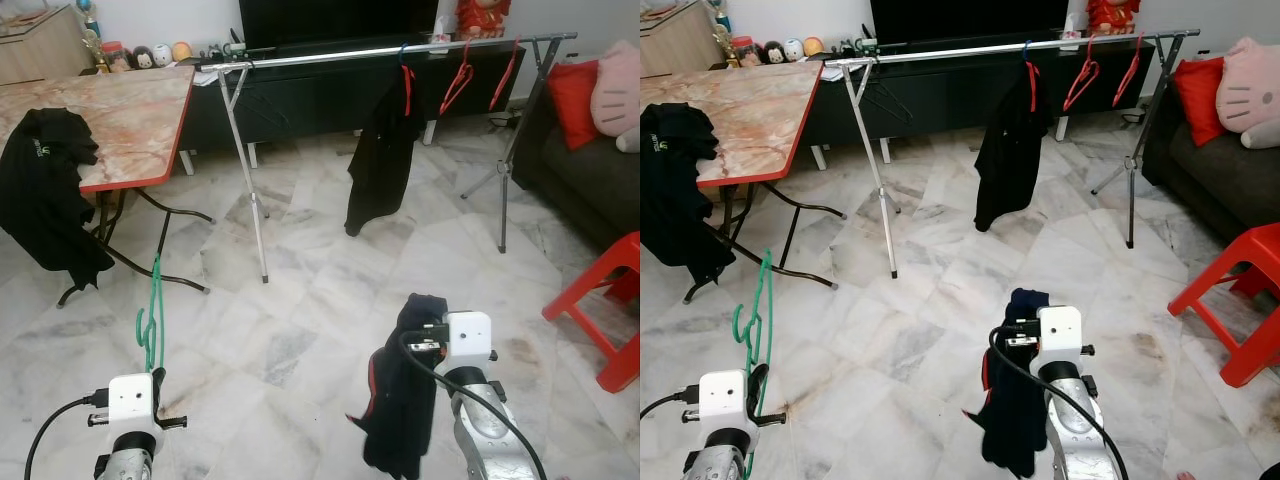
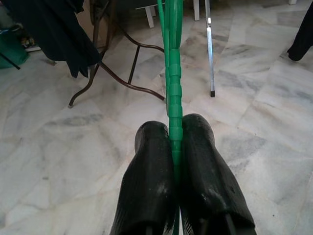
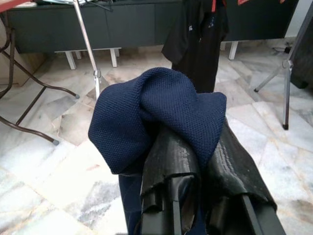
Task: Hang hanger
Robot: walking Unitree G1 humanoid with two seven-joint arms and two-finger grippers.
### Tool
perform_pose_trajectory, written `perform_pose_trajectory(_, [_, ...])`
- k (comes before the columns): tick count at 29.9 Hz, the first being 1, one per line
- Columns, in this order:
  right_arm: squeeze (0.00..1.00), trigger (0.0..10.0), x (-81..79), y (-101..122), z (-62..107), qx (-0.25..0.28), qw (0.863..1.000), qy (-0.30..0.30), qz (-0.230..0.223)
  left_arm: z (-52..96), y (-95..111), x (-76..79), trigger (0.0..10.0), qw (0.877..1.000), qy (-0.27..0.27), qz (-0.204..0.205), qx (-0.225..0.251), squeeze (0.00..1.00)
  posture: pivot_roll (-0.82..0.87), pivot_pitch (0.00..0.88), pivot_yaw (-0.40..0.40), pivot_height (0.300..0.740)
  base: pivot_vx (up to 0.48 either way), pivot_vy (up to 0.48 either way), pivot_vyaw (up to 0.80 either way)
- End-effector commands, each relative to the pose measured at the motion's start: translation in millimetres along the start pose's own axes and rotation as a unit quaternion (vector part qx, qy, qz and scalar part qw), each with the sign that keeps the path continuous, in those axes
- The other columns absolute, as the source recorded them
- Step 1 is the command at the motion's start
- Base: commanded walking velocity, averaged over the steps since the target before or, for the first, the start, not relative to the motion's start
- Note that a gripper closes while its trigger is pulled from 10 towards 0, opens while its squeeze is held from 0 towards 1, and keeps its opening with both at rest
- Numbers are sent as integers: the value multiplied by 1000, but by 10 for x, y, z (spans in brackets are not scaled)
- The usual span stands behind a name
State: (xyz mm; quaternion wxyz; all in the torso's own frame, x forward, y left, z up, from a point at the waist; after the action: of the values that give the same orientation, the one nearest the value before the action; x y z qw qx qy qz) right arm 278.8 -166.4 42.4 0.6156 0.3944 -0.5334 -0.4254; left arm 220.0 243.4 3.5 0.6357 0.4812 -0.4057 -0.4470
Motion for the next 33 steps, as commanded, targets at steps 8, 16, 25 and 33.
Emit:
perform_pose_trajectory(8, [0, 10000, -18, 10, -21, 7, 1000, -2, -4, 139, -478, -215, 10000, 986, -8, -96, -137, 0, -66, 0, 69, 740, 0, 0, 0])
perform_pose_trajectory(16, [0, 10000, -24, 49, -64, 13, 1000, -3, -3, 428, -798, -514, 10000, 966, 50, -103, -230, 0, -72, 0, 63, 740, 0, 0, 0])
perform_pose_trajectory(25, [0, 10000, -50, 54, -85, 15, 1000, 0, -2, 651, -1053, -576, 10000, 945, 80, -85, -306, 0, -84, 0, 66, 740, 0, 0, 0])
perform_pose_trajectory(33, [0, 10000, 25, 53, -93, 17, 1000, -17, 8, 762, -1177, -493, 10000, 938, 84, -41, -335, 0, -104, 0, 65, 740, 0, 105, 0])
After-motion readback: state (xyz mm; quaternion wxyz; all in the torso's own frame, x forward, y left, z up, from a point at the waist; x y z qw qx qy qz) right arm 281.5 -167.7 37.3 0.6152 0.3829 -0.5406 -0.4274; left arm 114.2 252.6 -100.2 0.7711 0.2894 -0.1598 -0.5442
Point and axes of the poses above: a point about 5 cm out from each wrist's last joint towards the gripper, its own z axis pointing back from the gripper into the wrist, its own y axis along the axis of the wrist's last joint, x = y × z, the point moved 1 cm from there along -z, pointing out of the wrist towards the gripper, and after that the axes turned 14 degrees about z, right-handed, at the moved point
